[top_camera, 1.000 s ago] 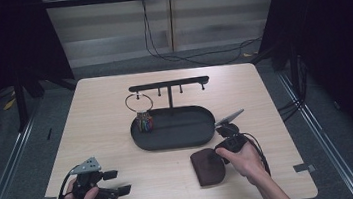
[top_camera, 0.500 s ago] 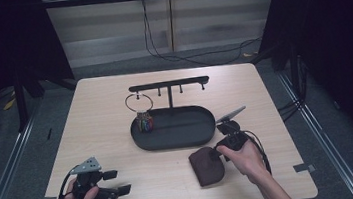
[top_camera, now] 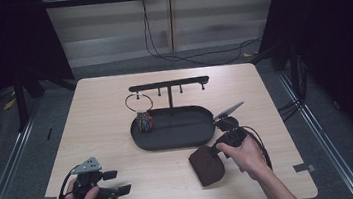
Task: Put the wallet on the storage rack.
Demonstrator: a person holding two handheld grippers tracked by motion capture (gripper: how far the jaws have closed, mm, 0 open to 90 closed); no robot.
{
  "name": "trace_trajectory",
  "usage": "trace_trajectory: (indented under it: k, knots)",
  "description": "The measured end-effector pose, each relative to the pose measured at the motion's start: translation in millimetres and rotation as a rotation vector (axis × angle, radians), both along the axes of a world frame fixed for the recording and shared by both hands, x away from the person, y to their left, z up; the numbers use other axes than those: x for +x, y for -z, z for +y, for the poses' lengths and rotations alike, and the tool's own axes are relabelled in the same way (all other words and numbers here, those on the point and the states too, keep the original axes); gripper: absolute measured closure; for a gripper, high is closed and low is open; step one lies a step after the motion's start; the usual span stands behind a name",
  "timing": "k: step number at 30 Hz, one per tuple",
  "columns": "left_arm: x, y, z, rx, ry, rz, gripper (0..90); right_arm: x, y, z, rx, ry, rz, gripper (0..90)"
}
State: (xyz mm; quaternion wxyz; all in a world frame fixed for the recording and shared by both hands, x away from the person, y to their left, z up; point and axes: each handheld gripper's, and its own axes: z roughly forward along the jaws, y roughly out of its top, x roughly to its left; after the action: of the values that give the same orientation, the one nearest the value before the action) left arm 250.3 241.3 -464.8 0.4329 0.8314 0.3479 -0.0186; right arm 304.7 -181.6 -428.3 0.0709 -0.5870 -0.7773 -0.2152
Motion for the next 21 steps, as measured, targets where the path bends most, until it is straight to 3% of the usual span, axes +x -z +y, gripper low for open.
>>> trace_trajectory:
  k: [10,21]
  knots:
    - [-0.1,-0.4,0.5,-0.002,0.001,-0.002,17.9,0.8,-9.0,2.6,-0.062,-0.029,0.003,81.6]
    - [0.1,-0.8,0.8,-0.008,0.002,-0.002,16.6,3.6,-21.4,3.6,-0.098,-0.047,0.017,83.8]
